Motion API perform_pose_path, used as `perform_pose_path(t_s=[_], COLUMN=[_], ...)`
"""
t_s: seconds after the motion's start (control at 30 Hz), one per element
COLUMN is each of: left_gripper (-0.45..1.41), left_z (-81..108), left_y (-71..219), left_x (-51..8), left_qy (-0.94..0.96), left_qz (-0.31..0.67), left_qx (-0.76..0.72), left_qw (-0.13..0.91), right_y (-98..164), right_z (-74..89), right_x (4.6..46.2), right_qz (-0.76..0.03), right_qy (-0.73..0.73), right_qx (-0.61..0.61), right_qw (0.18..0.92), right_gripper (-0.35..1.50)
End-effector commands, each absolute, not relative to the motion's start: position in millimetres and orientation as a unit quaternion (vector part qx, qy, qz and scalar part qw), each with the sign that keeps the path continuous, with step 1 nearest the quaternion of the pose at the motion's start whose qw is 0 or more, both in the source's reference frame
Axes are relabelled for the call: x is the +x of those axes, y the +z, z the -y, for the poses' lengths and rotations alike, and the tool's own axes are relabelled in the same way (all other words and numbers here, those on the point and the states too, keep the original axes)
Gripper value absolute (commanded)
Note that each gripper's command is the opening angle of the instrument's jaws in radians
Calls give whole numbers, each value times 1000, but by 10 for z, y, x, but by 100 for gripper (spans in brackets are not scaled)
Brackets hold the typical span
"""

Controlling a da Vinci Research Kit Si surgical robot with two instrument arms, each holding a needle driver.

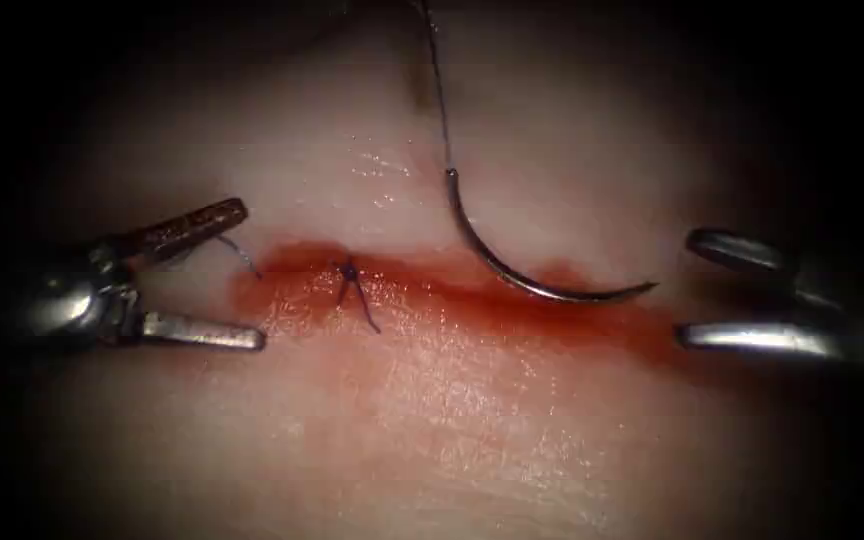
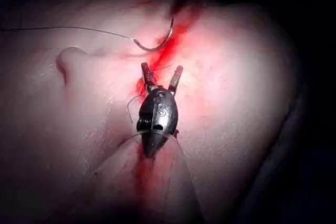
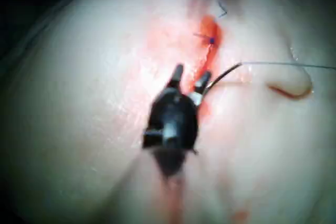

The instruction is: Wound Closure

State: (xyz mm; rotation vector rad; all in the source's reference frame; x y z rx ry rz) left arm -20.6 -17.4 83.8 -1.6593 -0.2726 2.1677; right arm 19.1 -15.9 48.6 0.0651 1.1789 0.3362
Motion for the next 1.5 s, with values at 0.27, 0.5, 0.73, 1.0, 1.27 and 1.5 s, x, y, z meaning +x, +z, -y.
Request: perform_pose_path(t_s=[0.27, 0.5, 0.73, 1.0, 1.27, 1.5], left_gripper=[82, 82, 76, 80, 75, 75], left_z=[186, 189, 205, 216, 221, 218], left_y=[838, 835, 830, 839, 877, 912], left_x=[-221, -233, -281, -356, -389, -390], left_qy=[776, 786, 815, 828, 841, 845], left_qz=[99, 103, 65, 11, -49, -79], left_qx=[-590, -576, -527, -501, -470, -451], left_qw=[200, 199, 234, 250, 264, 276], right_y=[488, 484, 480, 478, 479, 479], right_z=[172, 181, 179, 183, 186, 186], right_x=[192, 183, 176, 174, 172, 172], right_qz=[-554, -549, -526, -522, -521, -521], right_qy=[153, 153, 169, 168, 168, 166], right_qx=[27, 18, -5, -9, -10, -12], right_qw=[818, 821, 833, 836, 837, 837], right_gripper=[35, 35, 39, 40, 39, 35])
